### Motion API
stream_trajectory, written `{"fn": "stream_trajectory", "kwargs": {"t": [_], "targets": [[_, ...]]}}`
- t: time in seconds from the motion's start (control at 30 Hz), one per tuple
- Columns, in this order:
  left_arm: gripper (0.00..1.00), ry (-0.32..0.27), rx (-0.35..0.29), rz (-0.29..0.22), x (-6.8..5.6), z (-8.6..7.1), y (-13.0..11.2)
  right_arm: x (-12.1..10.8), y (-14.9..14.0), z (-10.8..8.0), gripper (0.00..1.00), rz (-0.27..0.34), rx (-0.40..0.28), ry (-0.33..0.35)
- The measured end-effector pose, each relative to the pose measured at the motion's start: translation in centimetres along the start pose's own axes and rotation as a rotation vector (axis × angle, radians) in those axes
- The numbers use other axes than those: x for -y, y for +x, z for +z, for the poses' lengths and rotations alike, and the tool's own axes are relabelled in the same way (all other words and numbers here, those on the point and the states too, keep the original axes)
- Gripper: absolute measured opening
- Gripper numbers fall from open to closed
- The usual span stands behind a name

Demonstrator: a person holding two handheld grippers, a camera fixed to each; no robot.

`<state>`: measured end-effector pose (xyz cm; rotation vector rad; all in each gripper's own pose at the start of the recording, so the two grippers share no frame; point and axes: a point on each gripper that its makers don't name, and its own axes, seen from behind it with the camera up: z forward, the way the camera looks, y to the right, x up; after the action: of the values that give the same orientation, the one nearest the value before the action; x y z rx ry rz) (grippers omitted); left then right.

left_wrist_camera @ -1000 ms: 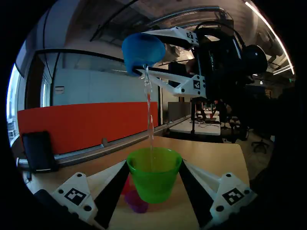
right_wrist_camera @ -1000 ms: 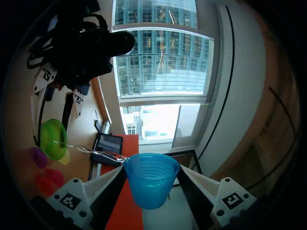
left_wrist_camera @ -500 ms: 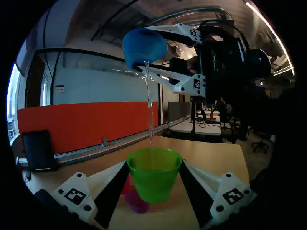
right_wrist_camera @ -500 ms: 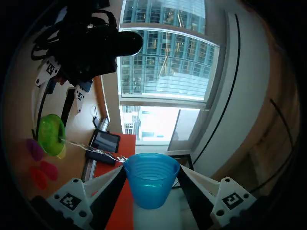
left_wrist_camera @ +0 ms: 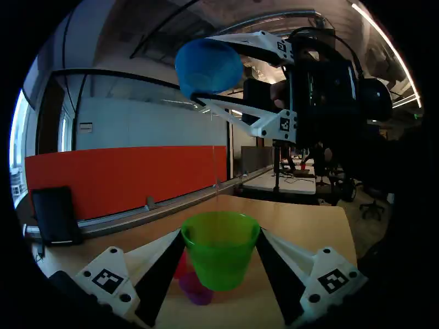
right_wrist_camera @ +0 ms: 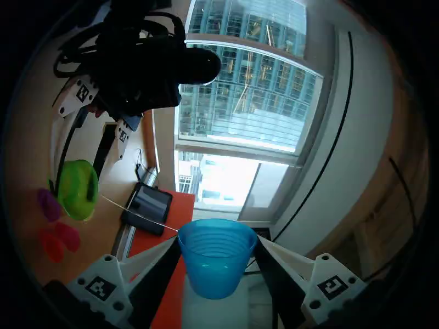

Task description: Pour water

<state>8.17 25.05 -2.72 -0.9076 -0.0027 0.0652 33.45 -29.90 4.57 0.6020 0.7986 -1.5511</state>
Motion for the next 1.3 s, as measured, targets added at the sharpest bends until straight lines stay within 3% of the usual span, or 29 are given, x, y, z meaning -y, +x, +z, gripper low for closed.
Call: {"fn": "stream_trajectory", "kwargs": {"t": [0.3,0.53,1.3], "targets": [[0.87,0.003,-0.004,0.001,0.1,0.1,0.1,0.1,0.0,-0.3,0.92,0.015,-0.004,-0.002],[0.87,0.005,-0.004,0.007,0.1,0.0,0.2,0.7,-0.5,-0.7,0.92,0.135,0.007,0.007],[0.87,0.016,-0.008,0.012,0.5,-0.2,0.5,4.1,-1.1,-2.4,0.92,0.936,0.069,0.071]]}}
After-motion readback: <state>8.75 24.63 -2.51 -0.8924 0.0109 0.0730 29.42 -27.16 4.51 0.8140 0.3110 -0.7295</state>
